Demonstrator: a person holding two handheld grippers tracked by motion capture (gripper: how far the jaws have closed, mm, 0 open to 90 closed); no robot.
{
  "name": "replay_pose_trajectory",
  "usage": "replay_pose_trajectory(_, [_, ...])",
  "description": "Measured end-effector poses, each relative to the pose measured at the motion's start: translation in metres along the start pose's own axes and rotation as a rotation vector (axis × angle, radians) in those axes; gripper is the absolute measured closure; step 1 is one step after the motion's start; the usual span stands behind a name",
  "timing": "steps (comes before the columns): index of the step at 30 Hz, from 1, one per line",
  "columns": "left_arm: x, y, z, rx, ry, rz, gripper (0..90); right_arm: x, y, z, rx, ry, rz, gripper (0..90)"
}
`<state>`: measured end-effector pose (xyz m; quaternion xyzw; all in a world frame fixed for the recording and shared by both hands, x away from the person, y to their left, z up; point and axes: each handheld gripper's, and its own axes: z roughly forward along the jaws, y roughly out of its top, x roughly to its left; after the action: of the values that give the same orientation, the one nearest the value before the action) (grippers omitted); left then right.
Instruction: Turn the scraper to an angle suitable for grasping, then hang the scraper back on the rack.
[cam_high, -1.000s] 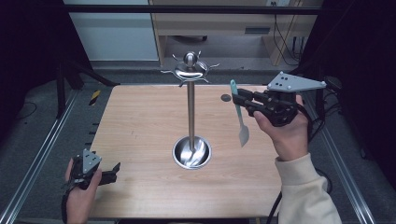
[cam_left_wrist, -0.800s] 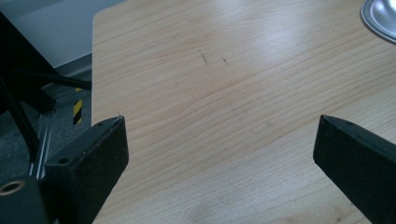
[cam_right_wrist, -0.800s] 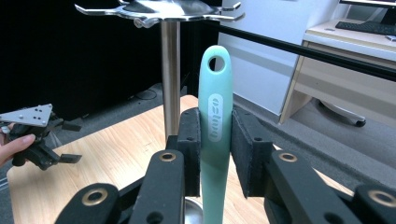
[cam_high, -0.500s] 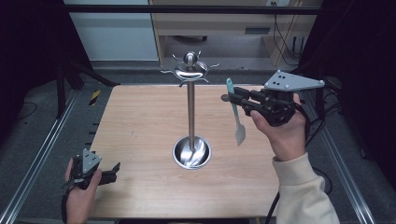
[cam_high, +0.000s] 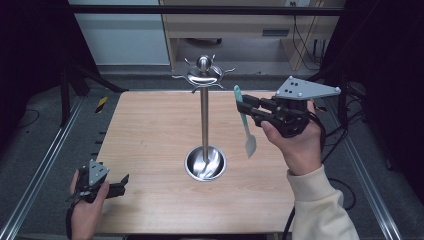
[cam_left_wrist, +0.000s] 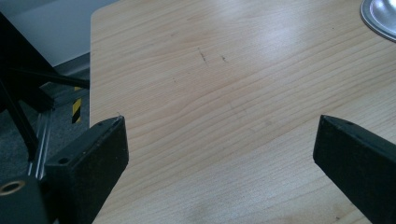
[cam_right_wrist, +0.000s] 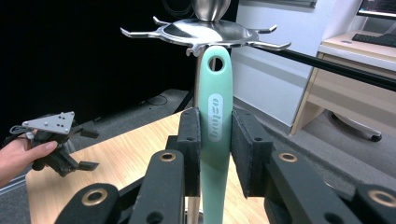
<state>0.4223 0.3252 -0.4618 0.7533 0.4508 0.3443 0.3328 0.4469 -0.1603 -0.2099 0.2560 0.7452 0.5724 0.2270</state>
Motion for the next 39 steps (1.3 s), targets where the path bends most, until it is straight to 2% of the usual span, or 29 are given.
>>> replay_pose_trajectory(30, [-0.001,0.0,0.0,0.007,-0.005,0.006,3.0,0.011,0.004,0.007,-0.009,0.006,-0.004,74.0])
replay_pose_trajectory(39, [-0.001,0.0,0.0,0.008,-0.008,0.008,3.1,0.014,0.007,0.014,0.002,0.001,-0.011,74.0])
